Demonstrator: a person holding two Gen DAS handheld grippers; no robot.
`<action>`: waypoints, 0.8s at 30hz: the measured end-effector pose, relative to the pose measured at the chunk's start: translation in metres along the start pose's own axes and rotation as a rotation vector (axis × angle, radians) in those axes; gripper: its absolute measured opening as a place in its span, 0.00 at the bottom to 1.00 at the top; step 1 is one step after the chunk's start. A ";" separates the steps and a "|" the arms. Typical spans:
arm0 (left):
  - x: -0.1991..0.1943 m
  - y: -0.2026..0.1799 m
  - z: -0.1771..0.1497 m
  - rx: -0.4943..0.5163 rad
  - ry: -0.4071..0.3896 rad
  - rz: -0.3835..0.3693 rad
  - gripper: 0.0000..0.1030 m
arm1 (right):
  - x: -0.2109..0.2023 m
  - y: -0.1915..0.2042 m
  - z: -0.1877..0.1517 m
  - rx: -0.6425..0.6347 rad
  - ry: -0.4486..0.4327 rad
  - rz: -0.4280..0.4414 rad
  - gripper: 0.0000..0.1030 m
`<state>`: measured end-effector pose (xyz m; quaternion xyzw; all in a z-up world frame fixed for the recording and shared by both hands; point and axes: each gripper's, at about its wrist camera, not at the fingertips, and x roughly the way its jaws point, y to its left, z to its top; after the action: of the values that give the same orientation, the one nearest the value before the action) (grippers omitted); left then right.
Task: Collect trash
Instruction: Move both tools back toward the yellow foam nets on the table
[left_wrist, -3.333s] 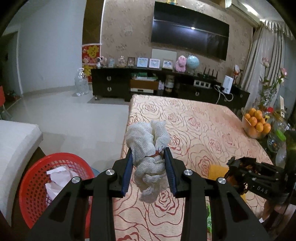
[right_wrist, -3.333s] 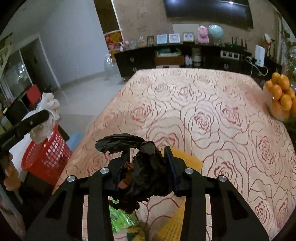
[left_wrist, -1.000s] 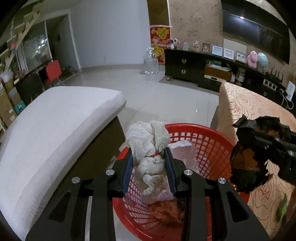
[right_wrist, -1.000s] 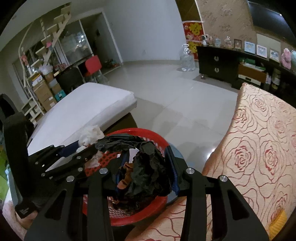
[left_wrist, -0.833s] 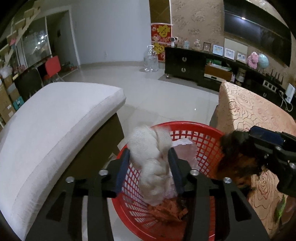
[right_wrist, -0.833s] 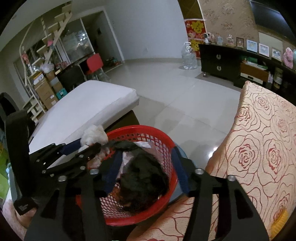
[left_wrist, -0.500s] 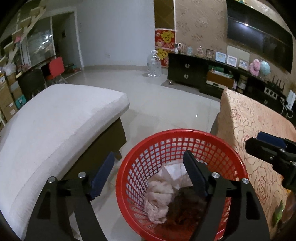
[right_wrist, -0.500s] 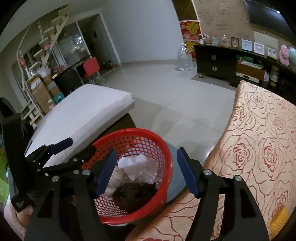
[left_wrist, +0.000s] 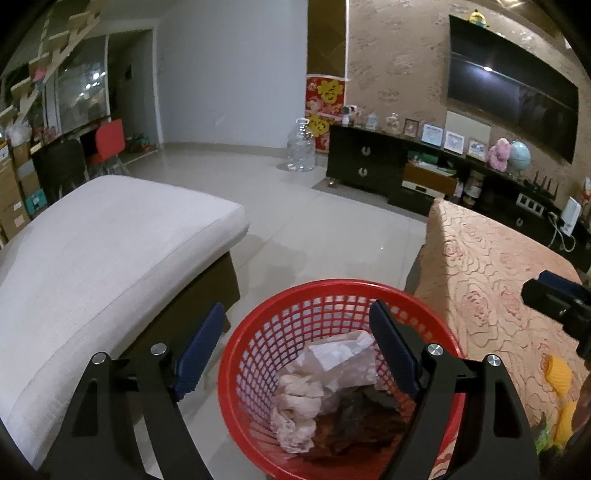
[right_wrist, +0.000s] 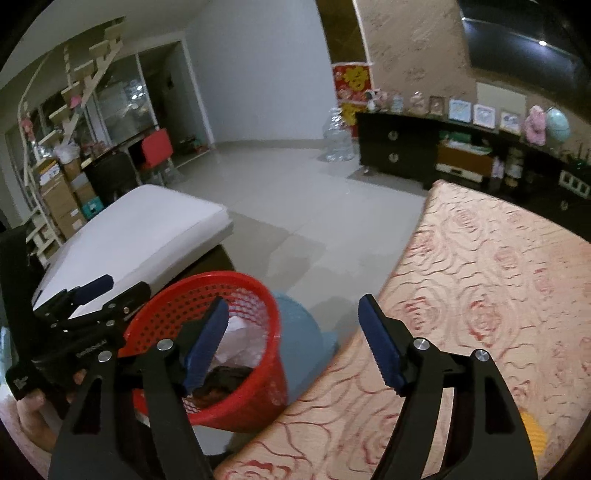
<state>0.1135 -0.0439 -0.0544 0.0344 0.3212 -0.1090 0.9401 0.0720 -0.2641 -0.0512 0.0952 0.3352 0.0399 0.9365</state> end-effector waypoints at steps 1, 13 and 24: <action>-0.001 -0.003 0.000 0.004 -0.005 -0.005 0.75 | -0.004 -0.004 0.000 0.001 -0.007 -0.013 0.69; -0.018 -0.047 -0.003 0.075 -0.045 -0.111 0.75 | -0.074 -0.077 -0.036 0.053 -0.054 -0.245 0.70; -0.030 -0.110 -0.019 0.205 -0.052 -0.216 0.75 | -0.133 -0.140 -0.101 0.230 -0.056 -0.387 0.73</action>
<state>0.0542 -0.1435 -0.0500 0.0926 0.2856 -0.2426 0.9225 -0.0939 -0.4042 -0.0739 0.1363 0.3234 -0.1818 0.9186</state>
